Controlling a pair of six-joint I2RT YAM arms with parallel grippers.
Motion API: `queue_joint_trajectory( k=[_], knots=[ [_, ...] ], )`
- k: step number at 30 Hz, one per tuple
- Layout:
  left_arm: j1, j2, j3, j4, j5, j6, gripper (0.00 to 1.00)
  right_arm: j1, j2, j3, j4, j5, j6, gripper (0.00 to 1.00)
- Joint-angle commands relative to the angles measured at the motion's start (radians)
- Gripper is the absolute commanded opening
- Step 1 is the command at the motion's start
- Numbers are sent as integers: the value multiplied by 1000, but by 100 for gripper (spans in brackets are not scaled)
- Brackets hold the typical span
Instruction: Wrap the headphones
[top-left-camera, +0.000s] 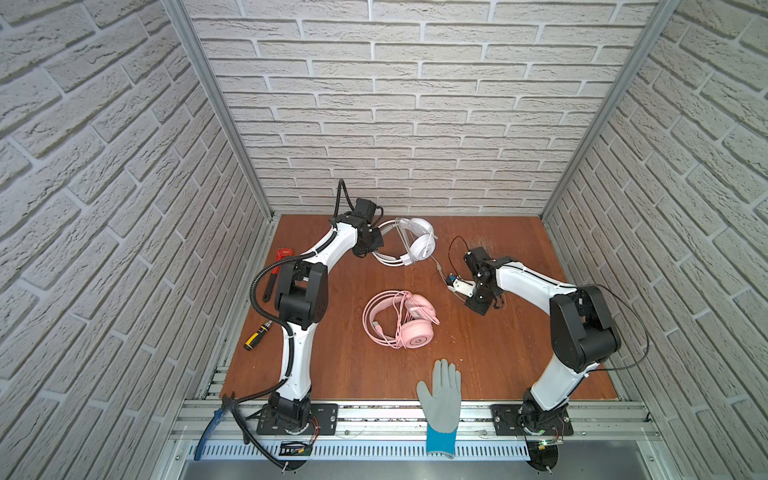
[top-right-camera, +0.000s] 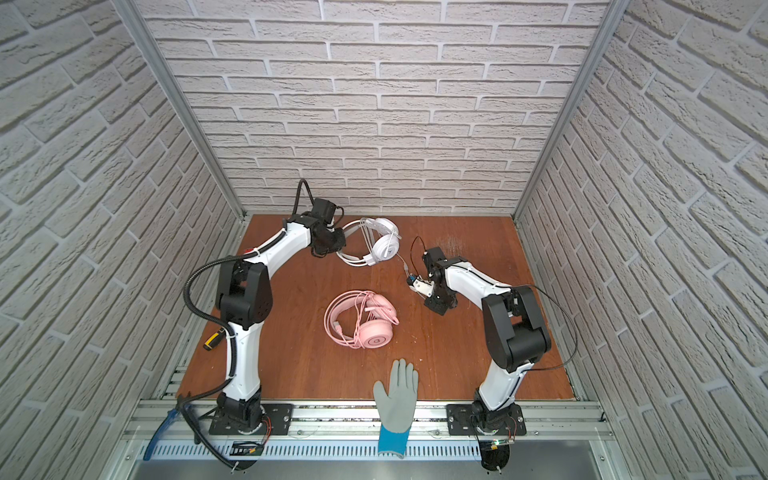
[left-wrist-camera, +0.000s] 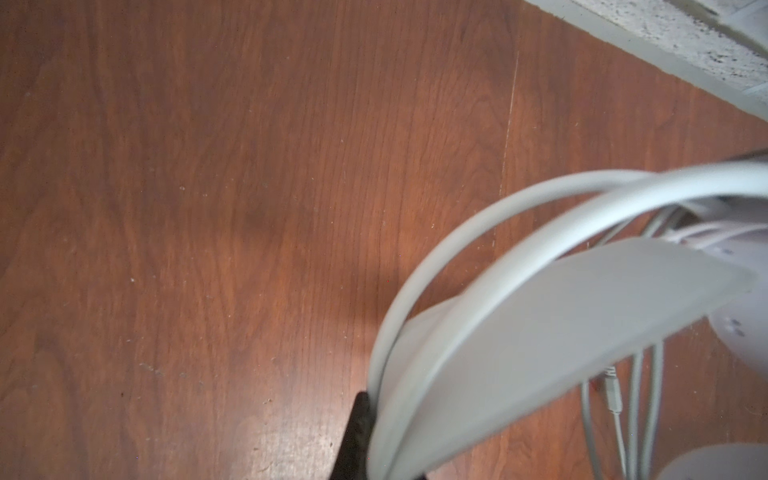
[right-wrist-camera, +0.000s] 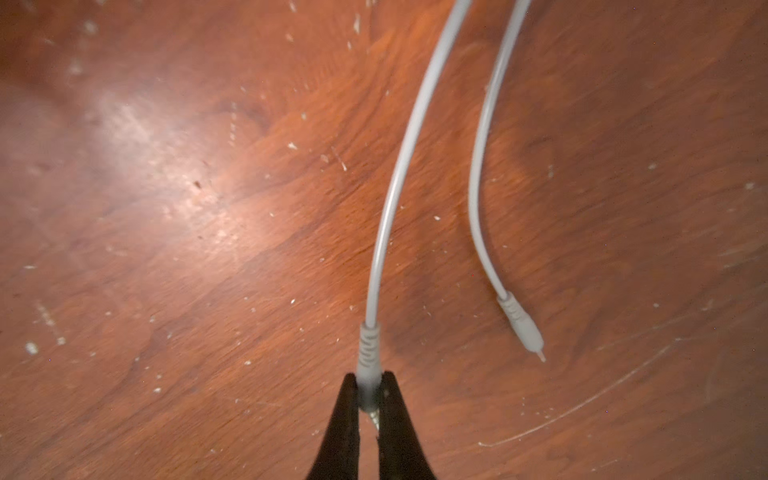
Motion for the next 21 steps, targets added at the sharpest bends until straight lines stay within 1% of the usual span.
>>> queue_joint_trajectory(
  k=[1,12,21],
  knots=[
    [-10,5,58,32,22,-9,0,6,-89,-7,-22,-85,-23,5],
    [-44,96,209,-24,7,-19,0,17,-312,-8,-11,-225,-92,5],
    [-64,156,290,-61,-14,-23,0,15,-432,40,11,-318,-145,5]
  ],
)
